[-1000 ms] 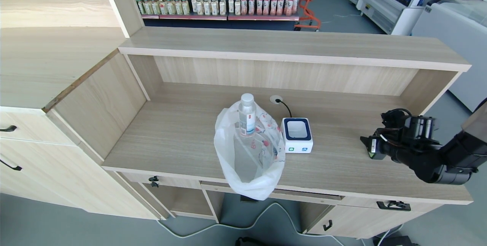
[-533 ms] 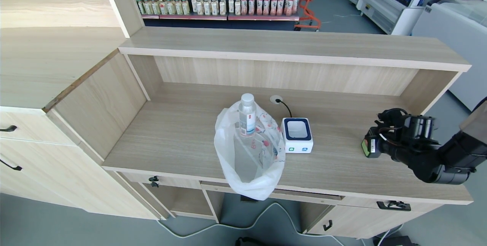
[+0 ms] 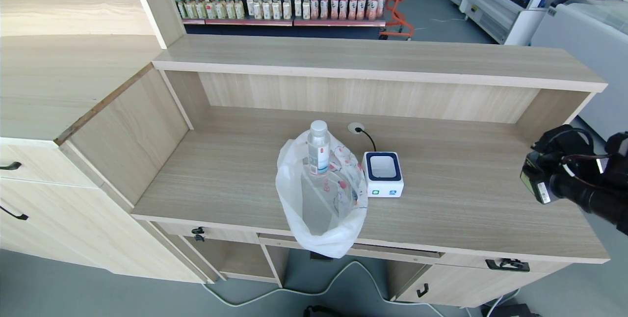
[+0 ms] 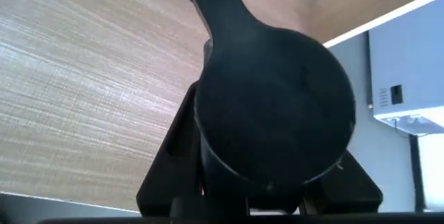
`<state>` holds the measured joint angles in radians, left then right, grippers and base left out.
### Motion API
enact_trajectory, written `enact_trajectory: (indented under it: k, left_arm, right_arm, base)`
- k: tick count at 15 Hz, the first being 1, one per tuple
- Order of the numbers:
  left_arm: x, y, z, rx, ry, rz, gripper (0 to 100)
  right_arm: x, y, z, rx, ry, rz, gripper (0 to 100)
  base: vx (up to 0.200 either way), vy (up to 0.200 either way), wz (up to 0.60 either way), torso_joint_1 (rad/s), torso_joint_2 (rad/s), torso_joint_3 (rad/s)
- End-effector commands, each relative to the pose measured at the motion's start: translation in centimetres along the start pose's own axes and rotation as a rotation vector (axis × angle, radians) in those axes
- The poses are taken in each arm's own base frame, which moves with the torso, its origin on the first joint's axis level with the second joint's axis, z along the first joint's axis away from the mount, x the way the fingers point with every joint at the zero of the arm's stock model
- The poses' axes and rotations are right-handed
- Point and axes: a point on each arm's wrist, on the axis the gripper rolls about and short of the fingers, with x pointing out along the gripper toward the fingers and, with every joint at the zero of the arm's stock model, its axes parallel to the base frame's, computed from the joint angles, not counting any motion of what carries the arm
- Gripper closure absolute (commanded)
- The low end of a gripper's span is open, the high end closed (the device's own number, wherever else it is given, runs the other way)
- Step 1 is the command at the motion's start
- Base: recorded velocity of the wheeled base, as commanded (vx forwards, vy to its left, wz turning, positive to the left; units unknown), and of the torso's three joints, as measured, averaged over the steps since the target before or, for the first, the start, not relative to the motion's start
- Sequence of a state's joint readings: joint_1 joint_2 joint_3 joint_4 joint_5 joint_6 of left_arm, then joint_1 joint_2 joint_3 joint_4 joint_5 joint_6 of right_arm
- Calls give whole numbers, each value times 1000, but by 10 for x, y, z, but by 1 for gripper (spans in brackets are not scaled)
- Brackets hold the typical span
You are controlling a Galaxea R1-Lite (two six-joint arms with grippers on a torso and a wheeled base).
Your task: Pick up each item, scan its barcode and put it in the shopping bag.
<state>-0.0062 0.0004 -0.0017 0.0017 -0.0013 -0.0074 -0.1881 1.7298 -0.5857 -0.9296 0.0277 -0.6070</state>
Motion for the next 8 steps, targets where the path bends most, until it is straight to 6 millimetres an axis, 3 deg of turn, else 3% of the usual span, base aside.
enact_trajectory:
  k: [1,4,6,8]
  left_arm:
    - [0,0,0,0,0,0,0]
    - [0,0,0,-2,0,0,0]
    - [0,0,0,0,0,0,0]
    - [0,0,0,0,0,0,0]
  right_arm:
    - [-118,9,60,-307,-393,76,100]
    - [-138,34,85,-717,-751,177,100]
    - [-141,63,105,-1108,-1078,70,100]
    - [-136,87,115,-1323,-1379,-65,100]
  base:
    - [0,0,0,0,0,0]
    - [0,0,0,0,0,0]
    - [0,0,0,0,0,0]
    - [0,0,0,0,0,0]
